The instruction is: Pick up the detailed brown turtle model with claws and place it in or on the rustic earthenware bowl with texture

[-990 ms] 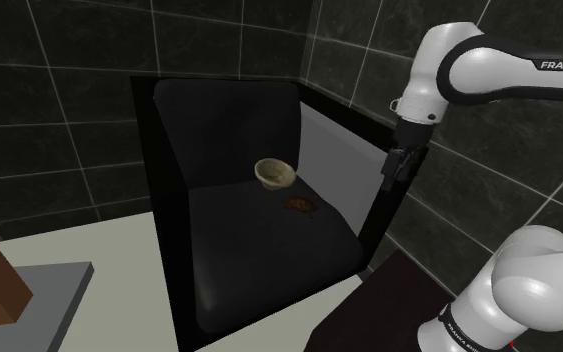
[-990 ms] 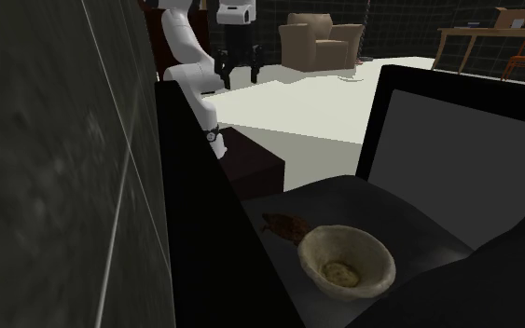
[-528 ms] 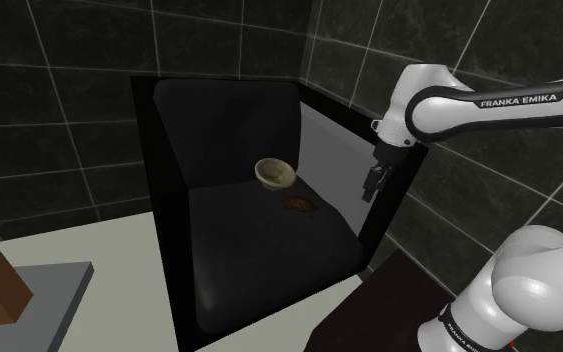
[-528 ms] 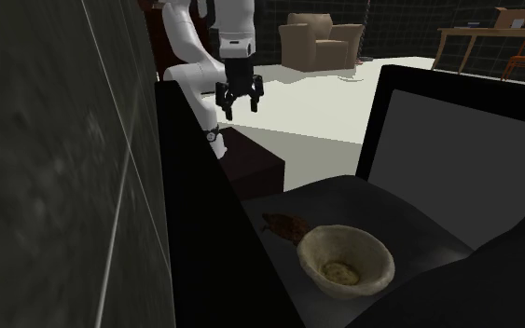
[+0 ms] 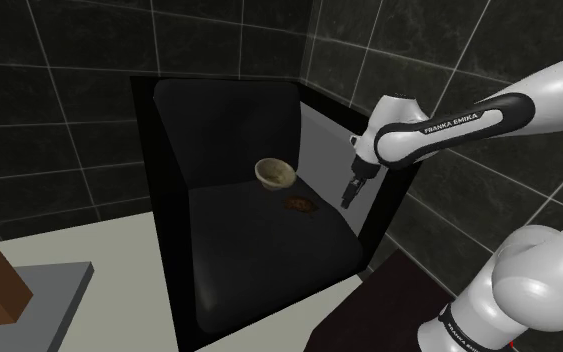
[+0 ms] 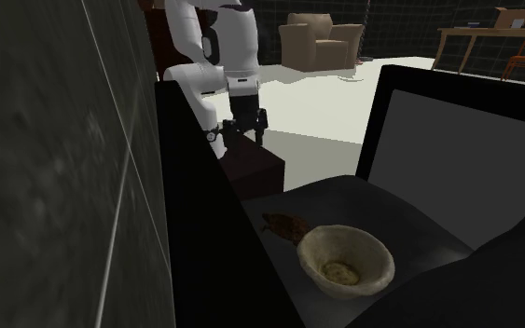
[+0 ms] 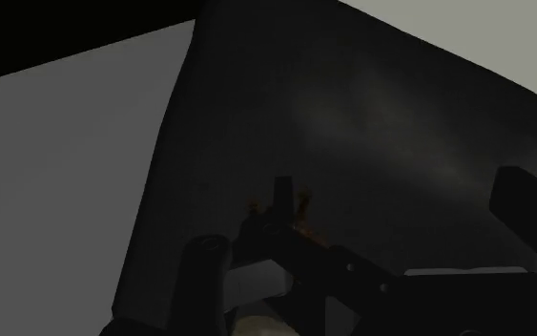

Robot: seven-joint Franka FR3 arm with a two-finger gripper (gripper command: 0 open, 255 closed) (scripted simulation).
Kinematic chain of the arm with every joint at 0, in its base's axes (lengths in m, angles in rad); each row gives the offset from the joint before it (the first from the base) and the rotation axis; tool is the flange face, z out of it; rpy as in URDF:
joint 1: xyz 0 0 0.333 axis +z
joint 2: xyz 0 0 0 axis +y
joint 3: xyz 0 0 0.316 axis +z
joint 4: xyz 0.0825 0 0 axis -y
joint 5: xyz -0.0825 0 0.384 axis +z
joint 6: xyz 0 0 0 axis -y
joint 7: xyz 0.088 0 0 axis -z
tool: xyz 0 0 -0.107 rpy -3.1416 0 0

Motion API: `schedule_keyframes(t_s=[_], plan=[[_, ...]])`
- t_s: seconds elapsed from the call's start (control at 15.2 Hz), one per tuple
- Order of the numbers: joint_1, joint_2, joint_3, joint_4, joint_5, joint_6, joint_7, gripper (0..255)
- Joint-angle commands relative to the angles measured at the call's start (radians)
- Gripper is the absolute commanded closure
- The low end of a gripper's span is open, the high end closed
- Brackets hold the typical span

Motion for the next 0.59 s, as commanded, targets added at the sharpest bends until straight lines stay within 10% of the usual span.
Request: schedule_keyframes(t_s=[0.0, 0.53], plan=[[0.008, 0.082, -0.015, 0.017, 0.004, 0.095, -0.042, 0], [0.042, 0.427, -0.051, 0.147, 0.131, 0.405, -0.28, 0]])
